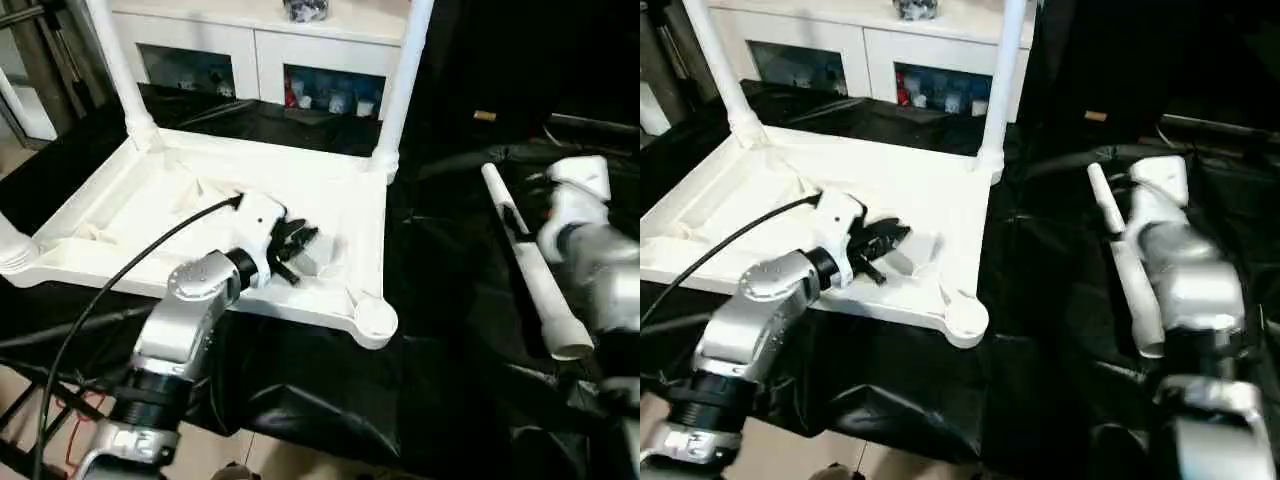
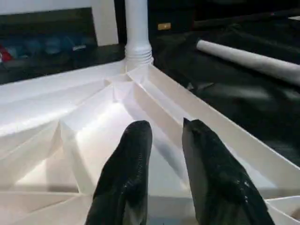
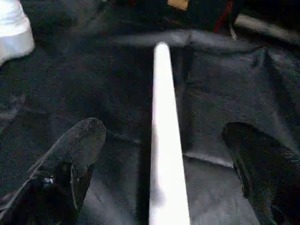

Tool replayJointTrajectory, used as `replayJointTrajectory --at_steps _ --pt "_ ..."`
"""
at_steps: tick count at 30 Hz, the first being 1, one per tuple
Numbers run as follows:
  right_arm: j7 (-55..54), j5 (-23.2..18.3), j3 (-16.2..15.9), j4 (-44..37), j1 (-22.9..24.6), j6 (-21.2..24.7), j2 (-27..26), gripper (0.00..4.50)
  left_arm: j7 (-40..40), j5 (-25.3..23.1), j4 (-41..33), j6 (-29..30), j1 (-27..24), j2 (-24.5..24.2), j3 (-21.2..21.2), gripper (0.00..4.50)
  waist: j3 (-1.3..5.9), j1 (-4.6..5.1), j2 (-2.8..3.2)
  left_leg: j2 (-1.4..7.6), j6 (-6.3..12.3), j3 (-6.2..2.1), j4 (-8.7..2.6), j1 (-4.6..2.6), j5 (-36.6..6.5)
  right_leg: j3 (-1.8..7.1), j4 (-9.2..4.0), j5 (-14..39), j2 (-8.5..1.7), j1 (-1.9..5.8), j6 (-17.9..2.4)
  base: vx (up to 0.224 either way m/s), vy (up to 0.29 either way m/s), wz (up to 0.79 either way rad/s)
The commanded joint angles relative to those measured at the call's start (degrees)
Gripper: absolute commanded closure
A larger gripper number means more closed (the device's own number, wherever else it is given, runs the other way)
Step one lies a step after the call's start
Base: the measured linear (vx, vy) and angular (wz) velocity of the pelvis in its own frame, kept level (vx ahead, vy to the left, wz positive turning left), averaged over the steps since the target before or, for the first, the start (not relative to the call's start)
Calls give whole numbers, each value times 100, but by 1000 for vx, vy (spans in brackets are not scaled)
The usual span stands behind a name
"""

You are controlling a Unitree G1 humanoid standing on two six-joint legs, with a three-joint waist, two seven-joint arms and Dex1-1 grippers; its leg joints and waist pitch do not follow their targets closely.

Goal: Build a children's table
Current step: Rotate table base, then pick table leg

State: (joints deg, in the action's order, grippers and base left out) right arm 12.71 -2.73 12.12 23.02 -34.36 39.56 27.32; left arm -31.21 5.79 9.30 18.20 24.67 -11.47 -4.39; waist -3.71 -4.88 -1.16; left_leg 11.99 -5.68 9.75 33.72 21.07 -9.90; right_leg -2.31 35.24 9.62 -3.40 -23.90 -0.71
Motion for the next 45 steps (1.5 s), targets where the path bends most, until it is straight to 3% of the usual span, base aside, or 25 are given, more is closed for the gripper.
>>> replayJointTrajectory --at_steps 1,5,11,12,15,19,20,22,24,26,30,32,37,42,45 --pt "96 -40 21 168 -90 133 91 0 -82 -26 -162 -10 18 -60 -42 286 455 4 -44 -2 129 57 -291 -28 -846 181 -418 1100 -272 357 -874 0 0 0" --pt "416 -206 78 835 -283 224 295 0 -527 261 -660 629 -4 -238 -239 257 461 -3 -40 12 169 51 -282 -32 -818 171 -381 997 -285 358 -1010 0 0 0" --pt "371 -195 142 1316 -472 279 360 0 -851 330 -963 716 -119 -380 -478 223 451 -7 -51 5 152 67 -272 -25 -829 169 -384 1082 -279 349 -1048 0 0 0" --pt "381 -124 46 1484 -565 499 393 0 -958 341 -1037 742 -146 -435 -560 195 456 -4 -46 2 152 66 -269 -32 -803 168 -380 1031 -270 348 -1055 0 0 0" --pt "698 -188 -85 1862 -797 1103 443 0 -1237 456 -1255 855 -179 -559 -698 189 457 15 -50 -3 144 60 -269 -24 -823 160 -367 1021 -263 360 -1112 0 0 0" --pt "939 -228 -227 2144 -870 1406 485 0 -1515 450 -1483 950 -175 -790 -881 189 446 -8 -58 18 123 62 -273 -35 -878 162 -378 1149 -288 347 -1119 0 0 0" --pt "965 -229 -236 2229 -880 1434 487 0 -1573 405 -1533 946 -171 -865 -939 189 445 -16 -82 19 117 65 -270 -37 -888 162 -377 1214 -288 347 -1094 0 0 0" --pt "961 -181 -247 2473 -881 1429 490 37 -1690 198 -1623 887 -174 -1112 -1122 186 442 -15 -84 15 95 70 -270 -26 -843 163 -385 1246 -290 346 -1066 0 0 0" --pt "943 -169 -231 2566 -880 1424 488 40 -1727 125 -1645 866 -184 -1201 -1176 186 444 -18 -64 19 65 68 -270 -33 -835 163 -379 1256 -292 339 -1052 0 0 0" --pt "928 -145 -241 2648 -858 1439 486 62 -1797 194 -1688 948 -203 -1252 -1165 186 444 -14 -36 15 31 67 -267 -30 -833 165 -371 1218 -287 340 -1062 0 0 0" --pt "955 -110 -302 2693 -838 1487 495 82 -1827 283 -1719 1043 -175 -1243 -1127 186 439 -13 -50 12 -8 68 -267 -27 -900 161 -371 1231 -282 343 -1098 0 0 0" --pt "953 -115 -293 2731 -848 1499 505 119 -1821 293 -1694 1059 -95 -1239 -1126 186 438 -15 -12 6 -22 67 -258 -33 -969 166 -384 1333 -284 336 -1070 0 0 0" --pt "983 -127 -315 2816 -886 1462 523 160 -1818 350 -1681 1043 -41 -1239 -1133 186 433 -10 -21 3 -63 60 -262 -40 -1121 153 -409 1559 -277 324 -1010 0 0 0" --pt "907 -210 -203 2880 -879 1352 489 203 -1749 396 -1593 1026 9 -1171 -1043 186 433 -3 -10 1 -82 54 -258 -42 -1195 149 -420 1645 -274 316 -983 0 0 0" --pt "821 -350 25 2818 -872 1254 445 228 -1596 387 -1454 930 89 -1050 -913 186 433 3 0 -11 -76 57 -254 -34 -1194 151 -421 1575 -260 321 -977 0 0 0"
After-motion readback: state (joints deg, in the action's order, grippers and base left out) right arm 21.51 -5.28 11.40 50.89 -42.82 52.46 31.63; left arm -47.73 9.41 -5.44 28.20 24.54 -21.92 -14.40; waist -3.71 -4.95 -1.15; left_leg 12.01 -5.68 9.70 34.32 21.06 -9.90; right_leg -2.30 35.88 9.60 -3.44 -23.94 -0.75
